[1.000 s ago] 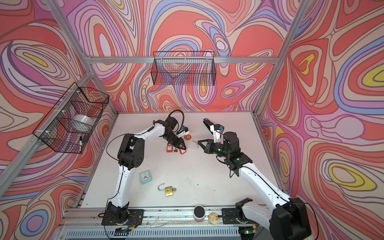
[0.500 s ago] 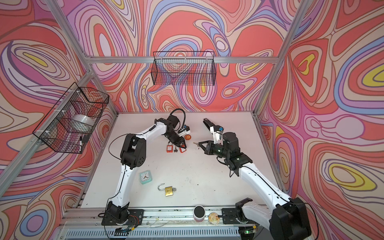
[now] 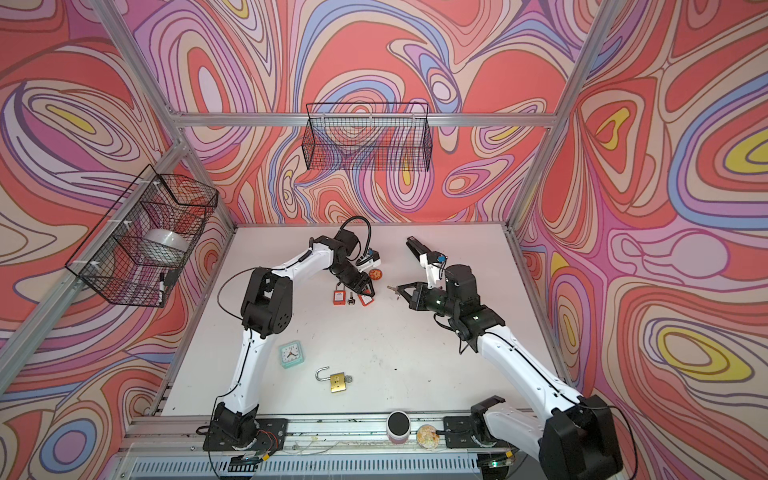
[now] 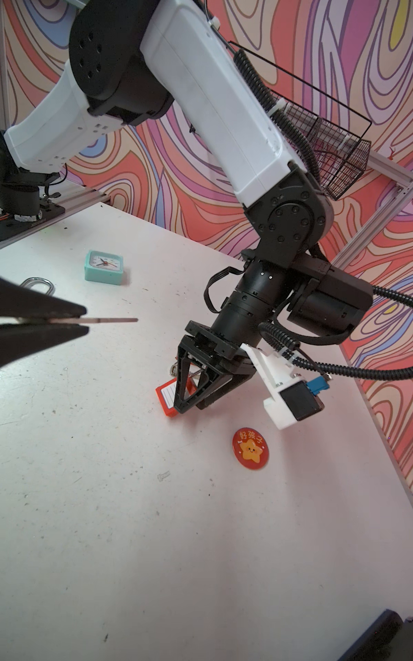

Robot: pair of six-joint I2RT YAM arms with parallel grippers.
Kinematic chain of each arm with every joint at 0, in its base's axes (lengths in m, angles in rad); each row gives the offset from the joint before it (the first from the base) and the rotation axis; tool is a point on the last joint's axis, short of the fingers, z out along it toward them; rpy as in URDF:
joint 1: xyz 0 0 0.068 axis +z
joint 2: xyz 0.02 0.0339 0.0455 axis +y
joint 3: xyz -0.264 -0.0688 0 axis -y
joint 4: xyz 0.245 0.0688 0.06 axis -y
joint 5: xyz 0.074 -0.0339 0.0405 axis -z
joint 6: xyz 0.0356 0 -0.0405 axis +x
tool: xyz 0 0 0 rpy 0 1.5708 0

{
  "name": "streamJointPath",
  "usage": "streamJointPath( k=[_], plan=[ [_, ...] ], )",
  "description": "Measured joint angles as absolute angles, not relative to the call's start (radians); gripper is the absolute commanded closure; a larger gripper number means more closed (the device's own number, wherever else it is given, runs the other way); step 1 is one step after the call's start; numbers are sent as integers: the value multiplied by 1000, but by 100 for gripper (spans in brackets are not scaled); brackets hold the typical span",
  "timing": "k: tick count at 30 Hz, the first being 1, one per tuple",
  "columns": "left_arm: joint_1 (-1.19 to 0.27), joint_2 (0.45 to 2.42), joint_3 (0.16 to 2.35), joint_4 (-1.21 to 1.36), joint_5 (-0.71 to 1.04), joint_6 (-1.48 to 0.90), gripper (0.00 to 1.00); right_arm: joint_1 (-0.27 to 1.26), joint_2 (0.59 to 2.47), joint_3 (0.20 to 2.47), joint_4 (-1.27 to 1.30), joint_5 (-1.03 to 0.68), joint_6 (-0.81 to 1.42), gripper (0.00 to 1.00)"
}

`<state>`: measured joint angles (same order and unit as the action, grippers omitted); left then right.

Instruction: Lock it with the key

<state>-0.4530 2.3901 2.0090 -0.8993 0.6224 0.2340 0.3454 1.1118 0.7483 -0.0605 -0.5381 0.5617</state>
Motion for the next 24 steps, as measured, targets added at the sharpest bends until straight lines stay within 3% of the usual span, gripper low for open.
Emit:
streamJointPath(
  k=[18, 24],
  plan=[
    [-453, 2434, 2074, -818, 555, 160, 45, 345, 1113, 756, -82, -538, 559, 100],
    [-453, 2448, 2098, -815, 511, 151, 36, 345, 1117, 760, -81, -538, 562, 100]
  ],
)
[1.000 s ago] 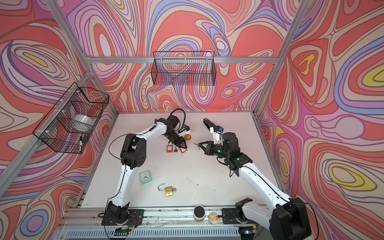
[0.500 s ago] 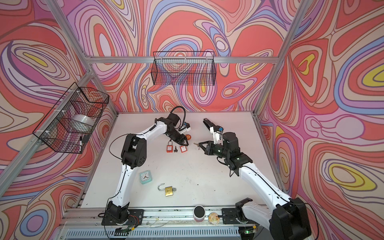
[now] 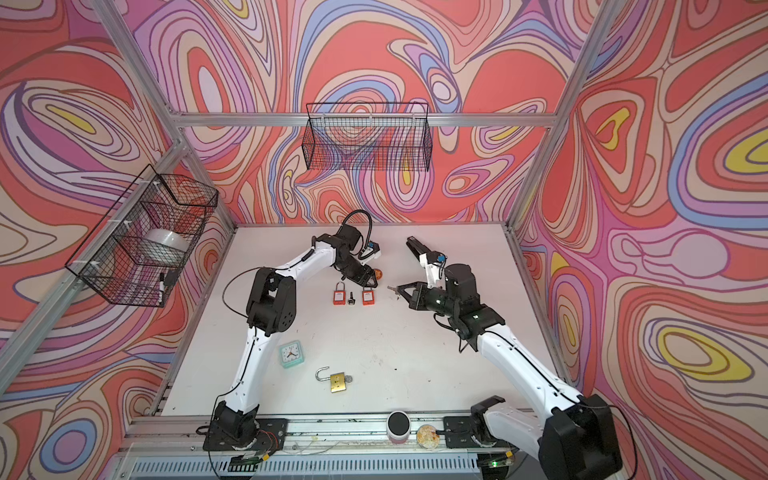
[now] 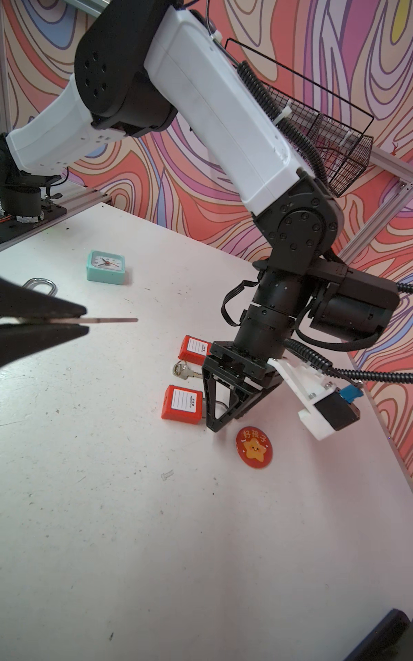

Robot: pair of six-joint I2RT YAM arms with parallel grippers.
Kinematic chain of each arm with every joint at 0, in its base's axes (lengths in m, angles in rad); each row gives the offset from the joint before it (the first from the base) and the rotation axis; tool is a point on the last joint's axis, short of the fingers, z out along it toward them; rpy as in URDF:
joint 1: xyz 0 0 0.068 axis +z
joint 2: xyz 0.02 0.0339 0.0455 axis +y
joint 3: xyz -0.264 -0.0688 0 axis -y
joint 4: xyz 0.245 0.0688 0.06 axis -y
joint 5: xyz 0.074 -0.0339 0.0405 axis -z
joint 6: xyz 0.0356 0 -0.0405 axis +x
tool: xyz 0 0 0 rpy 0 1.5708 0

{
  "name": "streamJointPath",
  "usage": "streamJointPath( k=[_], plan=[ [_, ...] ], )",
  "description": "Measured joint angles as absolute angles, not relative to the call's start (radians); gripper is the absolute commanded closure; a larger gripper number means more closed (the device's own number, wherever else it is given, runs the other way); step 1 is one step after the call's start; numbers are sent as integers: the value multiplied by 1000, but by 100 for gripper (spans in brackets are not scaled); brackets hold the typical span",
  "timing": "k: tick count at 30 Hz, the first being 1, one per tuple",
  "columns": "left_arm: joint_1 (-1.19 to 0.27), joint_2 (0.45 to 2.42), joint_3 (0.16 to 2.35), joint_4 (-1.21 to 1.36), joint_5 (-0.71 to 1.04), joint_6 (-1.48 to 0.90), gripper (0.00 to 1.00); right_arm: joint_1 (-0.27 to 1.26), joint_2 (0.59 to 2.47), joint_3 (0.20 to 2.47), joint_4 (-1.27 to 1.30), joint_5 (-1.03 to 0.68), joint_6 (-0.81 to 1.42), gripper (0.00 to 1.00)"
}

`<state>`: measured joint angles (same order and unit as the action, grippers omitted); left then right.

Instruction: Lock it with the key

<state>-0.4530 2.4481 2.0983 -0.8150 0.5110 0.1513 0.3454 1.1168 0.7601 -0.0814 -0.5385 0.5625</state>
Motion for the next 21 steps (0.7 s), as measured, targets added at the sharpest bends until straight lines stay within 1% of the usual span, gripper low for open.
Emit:
streamJointPath(
  k=[5, 10, 17, 21],
  plan=[
    [-453, 2447, 2098, -797, 486, 137, 35, 345, 1124, 760, -74, -537, 575, 100],
    [-453, 2404, 2061, -750, 451, 105, 36, 345, 1149, 727, -1, -496, 645, 100],
    [-452, 2169, 1874, -619, 422, 30, 36, 345, 1252, 628, 99, -390, 765, 100],
    [-452, 2015, 1730, -526, 416, -14, 36, 347, 1316, 569, 203, -327, 864, 100]
  ],
)
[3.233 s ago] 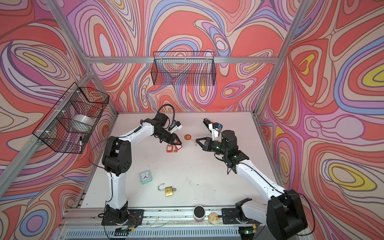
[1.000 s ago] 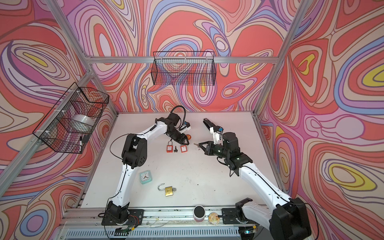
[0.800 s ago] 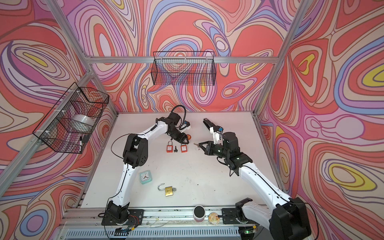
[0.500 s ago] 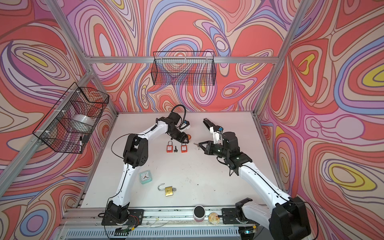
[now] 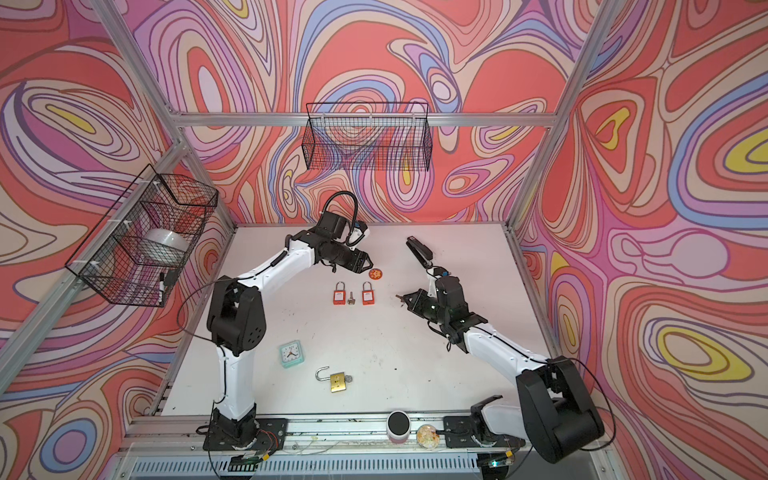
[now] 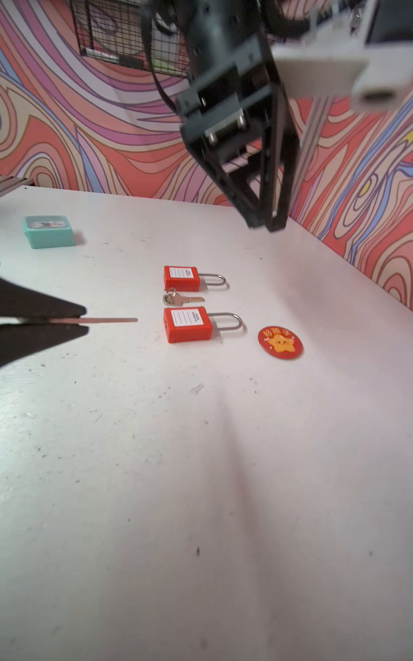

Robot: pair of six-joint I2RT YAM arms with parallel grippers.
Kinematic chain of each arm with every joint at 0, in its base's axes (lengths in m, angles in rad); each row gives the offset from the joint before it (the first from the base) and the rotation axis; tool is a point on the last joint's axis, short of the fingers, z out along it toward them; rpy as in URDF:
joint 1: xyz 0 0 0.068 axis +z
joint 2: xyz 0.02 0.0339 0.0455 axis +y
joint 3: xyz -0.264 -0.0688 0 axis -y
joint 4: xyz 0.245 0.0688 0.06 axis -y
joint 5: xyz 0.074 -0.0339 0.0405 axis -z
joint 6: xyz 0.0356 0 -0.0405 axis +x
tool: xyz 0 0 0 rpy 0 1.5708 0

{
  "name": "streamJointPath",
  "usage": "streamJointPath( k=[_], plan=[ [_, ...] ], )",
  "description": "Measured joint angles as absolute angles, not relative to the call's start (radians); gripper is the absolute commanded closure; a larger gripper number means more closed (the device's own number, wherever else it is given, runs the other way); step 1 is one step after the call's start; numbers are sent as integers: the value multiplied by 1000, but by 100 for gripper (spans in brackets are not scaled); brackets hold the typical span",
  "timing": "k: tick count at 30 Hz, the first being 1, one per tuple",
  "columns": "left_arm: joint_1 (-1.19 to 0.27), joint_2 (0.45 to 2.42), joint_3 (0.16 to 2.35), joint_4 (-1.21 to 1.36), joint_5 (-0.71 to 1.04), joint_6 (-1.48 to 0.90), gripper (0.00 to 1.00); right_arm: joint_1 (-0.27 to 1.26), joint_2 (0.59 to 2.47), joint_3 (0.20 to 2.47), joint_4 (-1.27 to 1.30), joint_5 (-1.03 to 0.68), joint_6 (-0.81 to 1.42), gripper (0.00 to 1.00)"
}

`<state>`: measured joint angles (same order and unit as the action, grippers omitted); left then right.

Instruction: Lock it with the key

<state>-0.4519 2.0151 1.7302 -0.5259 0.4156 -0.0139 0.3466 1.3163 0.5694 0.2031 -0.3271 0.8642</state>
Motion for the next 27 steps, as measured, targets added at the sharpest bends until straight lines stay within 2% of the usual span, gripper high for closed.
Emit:
streamJointPath(
  k=[12, 20, 27],
  plan=[
    [-452, 1809, 1287, -270, 440, -257, 36, 471, 1535, 516, 487, -165, 1065, 100],
    [-452, 1695, 1188, -221, 425, -304, 36, 564, 1728, 553, 681, -59, 1147, 100],
    [-452, 1634, 1129, -216, 413, -308, 35, 589, 1824, 593, 771, 42, 1193, 100]
  ],
)
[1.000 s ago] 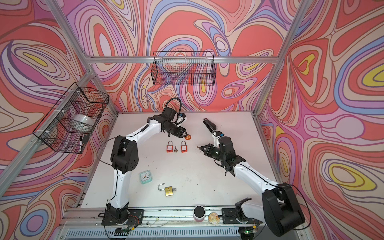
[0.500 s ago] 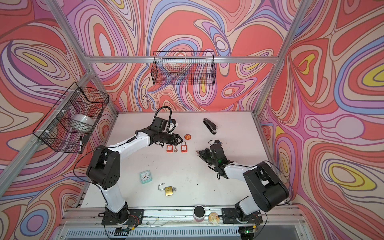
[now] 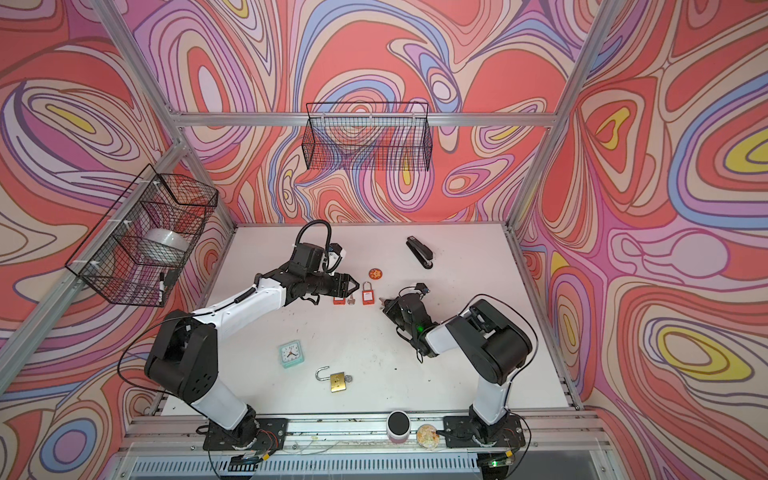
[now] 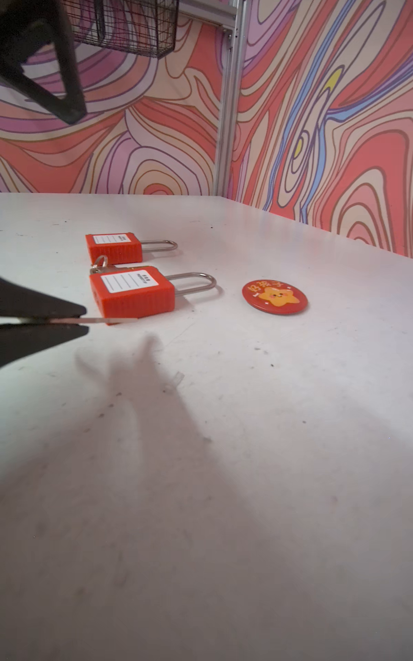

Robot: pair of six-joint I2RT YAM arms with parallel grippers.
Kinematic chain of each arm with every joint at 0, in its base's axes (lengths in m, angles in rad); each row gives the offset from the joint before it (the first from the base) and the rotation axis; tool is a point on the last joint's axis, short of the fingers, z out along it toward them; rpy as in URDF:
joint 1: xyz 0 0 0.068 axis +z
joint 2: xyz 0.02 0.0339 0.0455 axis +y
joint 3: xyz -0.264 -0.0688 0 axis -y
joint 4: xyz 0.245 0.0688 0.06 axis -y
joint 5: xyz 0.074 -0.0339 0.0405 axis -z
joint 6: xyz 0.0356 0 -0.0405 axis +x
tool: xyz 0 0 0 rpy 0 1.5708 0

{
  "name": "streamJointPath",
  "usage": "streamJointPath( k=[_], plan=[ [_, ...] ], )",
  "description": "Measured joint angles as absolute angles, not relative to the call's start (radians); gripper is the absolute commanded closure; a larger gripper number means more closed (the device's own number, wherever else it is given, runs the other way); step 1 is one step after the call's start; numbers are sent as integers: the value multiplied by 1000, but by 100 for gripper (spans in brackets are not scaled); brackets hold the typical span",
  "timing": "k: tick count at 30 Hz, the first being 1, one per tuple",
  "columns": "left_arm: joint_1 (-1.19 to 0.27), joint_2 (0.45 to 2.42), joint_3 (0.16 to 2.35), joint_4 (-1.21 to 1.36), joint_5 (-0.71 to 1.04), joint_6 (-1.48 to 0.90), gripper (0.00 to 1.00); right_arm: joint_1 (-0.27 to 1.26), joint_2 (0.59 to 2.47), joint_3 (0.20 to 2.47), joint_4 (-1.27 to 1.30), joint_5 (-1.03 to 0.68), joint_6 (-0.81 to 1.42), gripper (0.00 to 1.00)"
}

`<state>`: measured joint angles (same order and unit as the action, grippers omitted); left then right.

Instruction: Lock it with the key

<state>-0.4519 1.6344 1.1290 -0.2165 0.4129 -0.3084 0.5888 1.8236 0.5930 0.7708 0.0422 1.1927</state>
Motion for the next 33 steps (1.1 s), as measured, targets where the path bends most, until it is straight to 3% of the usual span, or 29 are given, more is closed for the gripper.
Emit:
streamJointPath(
  k=[23, 33],
  plan=[
    [-452, 1596, 1082, -210, 403, -327, 35, 630, 1929, 669, 800, 167, 1289, 100],
    [-452, 1588, 1068, -205, 410, -334, 35, 637, 1929, 673, 768, 172, 1302, 78]
  ],
)
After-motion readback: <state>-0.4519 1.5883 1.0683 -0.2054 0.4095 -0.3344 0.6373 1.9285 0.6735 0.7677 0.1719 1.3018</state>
